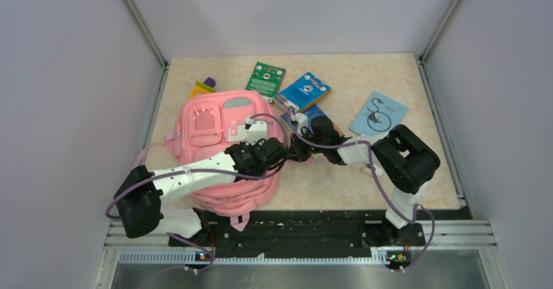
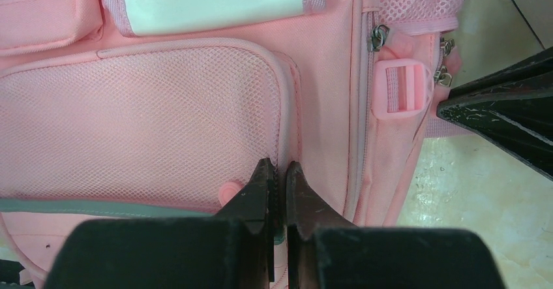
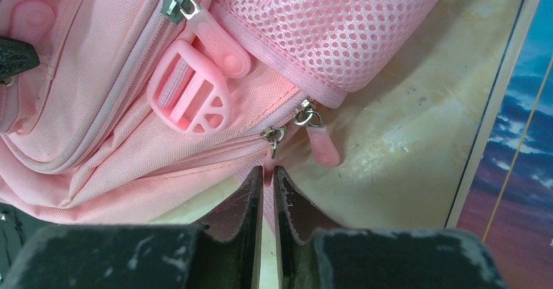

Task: Pack the student bag
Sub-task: Unzip the student bag at the center of the board.

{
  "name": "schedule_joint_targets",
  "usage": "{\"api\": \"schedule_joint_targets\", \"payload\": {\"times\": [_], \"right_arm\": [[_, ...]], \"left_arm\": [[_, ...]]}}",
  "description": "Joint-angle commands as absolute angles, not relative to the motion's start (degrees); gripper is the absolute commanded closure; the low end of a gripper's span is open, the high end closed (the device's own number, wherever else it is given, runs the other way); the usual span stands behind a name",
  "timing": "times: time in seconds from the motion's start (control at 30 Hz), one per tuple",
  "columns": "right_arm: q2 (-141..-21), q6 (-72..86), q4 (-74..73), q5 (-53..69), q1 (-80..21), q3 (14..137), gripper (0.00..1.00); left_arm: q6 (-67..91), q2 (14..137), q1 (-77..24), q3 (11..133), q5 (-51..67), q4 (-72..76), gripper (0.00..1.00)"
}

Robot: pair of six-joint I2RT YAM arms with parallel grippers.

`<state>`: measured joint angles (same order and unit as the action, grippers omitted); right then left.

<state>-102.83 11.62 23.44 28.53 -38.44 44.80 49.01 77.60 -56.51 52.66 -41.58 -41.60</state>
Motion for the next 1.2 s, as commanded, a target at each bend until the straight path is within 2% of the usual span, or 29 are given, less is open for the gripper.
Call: {"api": "schedule_joint_targets", "payload": {"times": [0.0,0.53,0.6,0.67,0.7,0.73,0.93,1.17], "right_arm": [[-104.24,12.09,28.06,30.76,-38.14,45.13,0.9],[-106.23,12.01,30.16,31.09,-38.14,45.98,0.81],[-106.3,11.95,30.02,31.11,-38.14,46.29,0.85],[-105.99,11.73,29.58,31.11,-38.14,46.45,0.92],[-105.75,11.57,29.3,31.11,-38.14,46.41,0.98],[-105.47,11.26,29.05,31.04,-38.14,46.34,1.0],[-103.39,9.71,25.46,29.86,-38.14,46.06,1.0],[-100.21,9.31,21.91,29.28,-38.8,44.82,1.0]], "left_arm": [[49.92,74.76,-56.34,52.92,-44.2,-41.4,1.0],[49.92,74.75,-56.33,52.99,-43.64,-41.42,1.0],[49.92,74.88,-56.34,53.08,-43.68,-41.48,1.0],[49.92,74.92,-56.34,53.2,-43.89,-41.46,1.0],[49.92,75.09,-56.34,53.18,-44.0,-41.48,1.0],[49.97,75.2,-56.34,53.24,-44.1,-41.48,1.0],[49.45,75.94,-56.04,55.41,-46.6,-44.27,1.0],[47.41,74.75,-54.93,54.71,-44.13,-39.93,1.0]]}}
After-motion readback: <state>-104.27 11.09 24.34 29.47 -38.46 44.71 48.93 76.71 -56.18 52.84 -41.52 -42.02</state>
